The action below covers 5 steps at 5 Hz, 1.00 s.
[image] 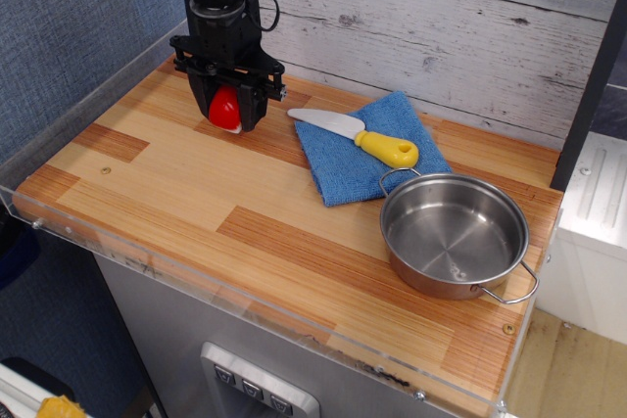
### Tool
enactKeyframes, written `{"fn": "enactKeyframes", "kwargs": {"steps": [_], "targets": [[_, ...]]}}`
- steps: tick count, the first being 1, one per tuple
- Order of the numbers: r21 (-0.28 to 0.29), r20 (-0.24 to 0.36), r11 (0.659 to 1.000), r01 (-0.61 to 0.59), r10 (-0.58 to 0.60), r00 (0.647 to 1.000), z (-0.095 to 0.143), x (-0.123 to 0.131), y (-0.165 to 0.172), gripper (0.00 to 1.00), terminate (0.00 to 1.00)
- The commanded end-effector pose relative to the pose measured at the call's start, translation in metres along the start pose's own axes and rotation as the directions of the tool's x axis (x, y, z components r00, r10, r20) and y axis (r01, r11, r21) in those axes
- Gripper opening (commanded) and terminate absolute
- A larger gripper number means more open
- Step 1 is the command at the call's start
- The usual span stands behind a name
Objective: Place the red and white object to the left of the cloth.
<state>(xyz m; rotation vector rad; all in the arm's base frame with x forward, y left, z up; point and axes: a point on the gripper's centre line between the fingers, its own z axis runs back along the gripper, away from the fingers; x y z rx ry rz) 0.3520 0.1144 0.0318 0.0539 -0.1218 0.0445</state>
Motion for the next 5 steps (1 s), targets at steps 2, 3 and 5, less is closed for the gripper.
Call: {"fn": "enactKeyframes", "kwargs": {"steps": [2, 3, 5], "targets": [[-0.02, 0.013, 0.998, -0.065, 0.066, 0.998, -0.009, -0.009, 0.012, 0.0, 0.0], [-0.015, -0.005, 0.997, -0.081, 0.081, 0.997, -0.006, -0.011, 0.017, 1.0, 0.0], [-0.013, 0.016, 0.994, -0.107, 0.107, 0.994, 0.002, -0.015, 0.021, 1.0, 0.0]]}}
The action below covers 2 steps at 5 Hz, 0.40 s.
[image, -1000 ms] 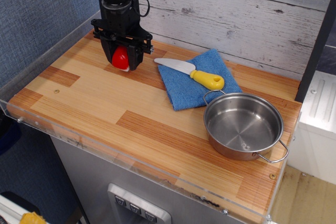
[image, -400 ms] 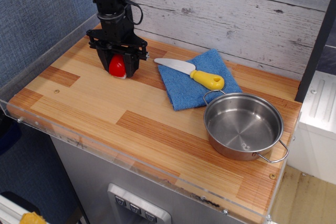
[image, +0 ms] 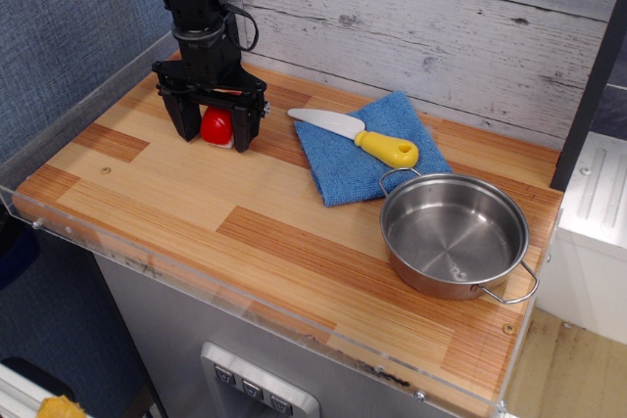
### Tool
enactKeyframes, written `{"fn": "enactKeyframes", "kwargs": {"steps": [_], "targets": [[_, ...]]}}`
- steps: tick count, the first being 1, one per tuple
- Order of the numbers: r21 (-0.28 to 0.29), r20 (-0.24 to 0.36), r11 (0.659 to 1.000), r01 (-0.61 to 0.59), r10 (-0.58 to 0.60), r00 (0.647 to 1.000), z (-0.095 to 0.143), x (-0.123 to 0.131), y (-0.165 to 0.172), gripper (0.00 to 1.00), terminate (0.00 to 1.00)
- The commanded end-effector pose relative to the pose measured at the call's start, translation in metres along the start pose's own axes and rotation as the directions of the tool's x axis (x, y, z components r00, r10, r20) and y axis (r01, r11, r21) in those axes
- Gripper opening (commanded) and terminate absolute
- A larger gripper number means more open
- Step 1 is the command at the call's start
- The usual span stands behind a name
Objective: Place the red and white object to the left of the cloth.
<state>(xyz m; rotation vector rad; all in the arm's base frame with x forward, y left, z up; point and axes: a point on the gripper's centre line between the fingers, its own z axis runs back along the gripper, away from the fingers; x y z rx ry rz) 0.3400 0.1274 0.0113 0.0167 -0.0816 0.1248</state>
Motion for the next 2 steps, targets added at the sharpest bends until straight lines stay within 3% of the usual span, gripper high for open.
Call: {"fn": "enactKeyframes", "kwargs": {"steps": [1, 2], "targets": [[0.012, 0.104, 1.0, -0.014, 0.013, 0.994, 0.031, 0.003, 0.004, 1.0, 0.0], [0.009, 0.146, 1.0, -0.009, 0.008, 0.989, 0.054, 0.006, -0.004, 1.0, 0.0]]}}
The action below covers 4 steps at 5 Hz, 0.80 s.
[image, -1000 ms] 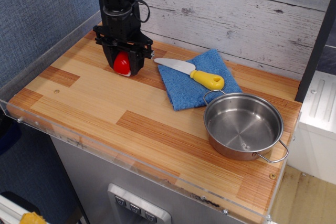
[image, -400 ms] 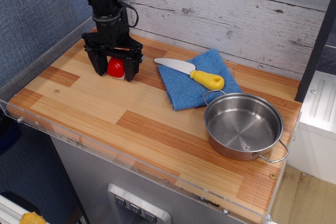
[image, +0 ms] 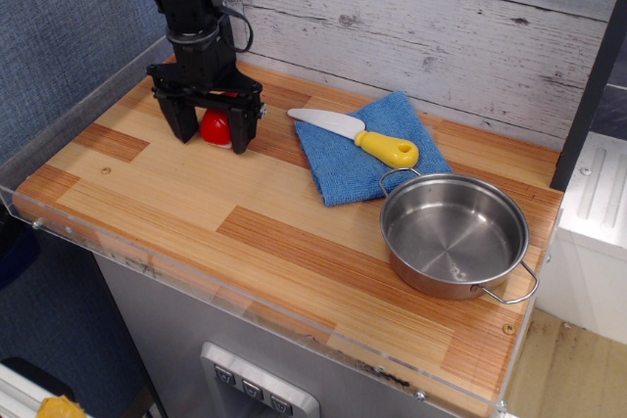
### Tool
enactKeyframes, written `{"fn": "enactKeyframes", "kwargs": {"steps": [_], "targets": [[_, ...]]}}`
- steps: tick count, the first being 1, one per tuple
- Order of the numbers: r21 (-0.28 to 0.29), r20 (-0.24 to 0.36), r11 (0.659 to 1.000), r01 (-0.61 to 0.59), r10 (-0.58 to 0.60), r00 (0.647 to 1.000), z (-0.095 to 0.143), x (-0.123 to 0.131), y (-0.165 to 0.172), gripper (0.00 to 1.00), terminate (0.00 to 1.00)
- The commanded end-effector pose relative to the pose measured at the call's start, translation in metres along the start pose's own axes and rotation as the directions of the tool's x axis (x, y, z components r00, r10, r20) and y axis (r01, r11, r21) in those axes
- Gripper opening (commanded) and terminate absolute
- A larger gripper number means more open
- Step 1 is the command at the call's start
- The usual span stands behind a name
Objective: Place the red and white object to the left of the cloth.
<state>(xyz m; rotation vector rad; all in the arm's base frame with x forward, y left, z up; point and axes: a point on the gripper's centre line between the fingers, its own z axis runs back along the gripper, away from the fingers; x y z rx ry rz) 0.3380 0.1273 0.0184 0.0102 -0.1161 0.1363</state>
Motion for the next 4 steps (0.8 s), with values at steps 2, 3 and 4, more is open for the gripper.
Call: {"fn": "enactKeyframes", "kwargs": {"steps": [2, 3, 4], "targets": [[0.006, 0.194, 1.0, 0.022, -0.023, 0.981, 0.094, -0.002, -0.035, 1.0, 0.0], [-0.004, 0.225, 0.998, 0.058, -0.056, 0.973, 0.111, -0.011, -0.052, 1.0, 0.0], [-0.004, 0.225, 0.998, 0.058, -0.056, 0.973, 0.111, -0.011, -0.052, 1.0, 0.0]]}}
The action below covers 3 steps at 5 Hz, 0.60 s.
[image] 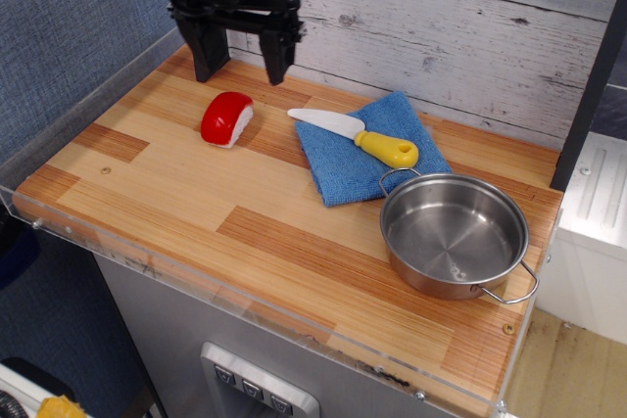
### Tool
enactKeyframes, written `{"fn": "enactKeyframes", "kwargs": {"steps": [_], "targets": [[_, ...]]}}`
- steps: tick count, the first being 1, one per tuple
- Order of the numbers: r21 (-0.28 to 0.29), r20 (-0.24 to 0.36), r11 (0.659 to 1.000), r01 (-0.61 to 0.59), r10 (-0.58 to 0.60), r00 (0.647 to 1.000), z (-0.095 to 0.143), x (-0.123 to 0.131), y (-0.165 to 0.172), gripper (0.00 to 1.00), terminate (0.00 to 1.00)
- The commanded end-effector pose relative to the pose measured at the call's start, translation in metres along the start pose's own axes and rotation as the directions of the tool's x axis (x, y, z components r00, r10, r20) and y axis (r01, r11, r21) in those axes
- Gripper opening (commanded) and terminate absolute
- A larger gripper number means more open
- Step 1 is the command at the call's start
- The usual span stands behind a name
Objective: Place the red and white object to the left of the cloth.
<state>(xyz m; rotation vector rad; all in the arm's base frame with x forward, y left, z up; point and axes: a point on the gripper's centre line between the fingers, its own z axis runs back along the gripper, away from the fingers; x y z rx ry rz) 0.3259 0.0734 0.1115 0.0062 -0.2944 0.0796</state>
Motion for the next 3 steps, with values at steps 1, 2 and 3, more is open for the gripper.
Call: {"fn": "enactKeyframes", "kwargs": {"steps": [1, 2, 3], "targets": [[0.01, 0.049, 1.0, 0.004, -0.005, 0.999, 0.0164, -0.0001, -0.0004, 1.0, 0.0], [0.01, 0.049, 1.0, 0.004, -0.005, 0.999, 0.0164, -0.0001, -0.0004, 1.0, 0.0], [0.01, 0.049, 1.0, 0.004, -0.005, 0.999, 0.0164, -0.0001, -0.0004, 1.0, 1.0]]}}
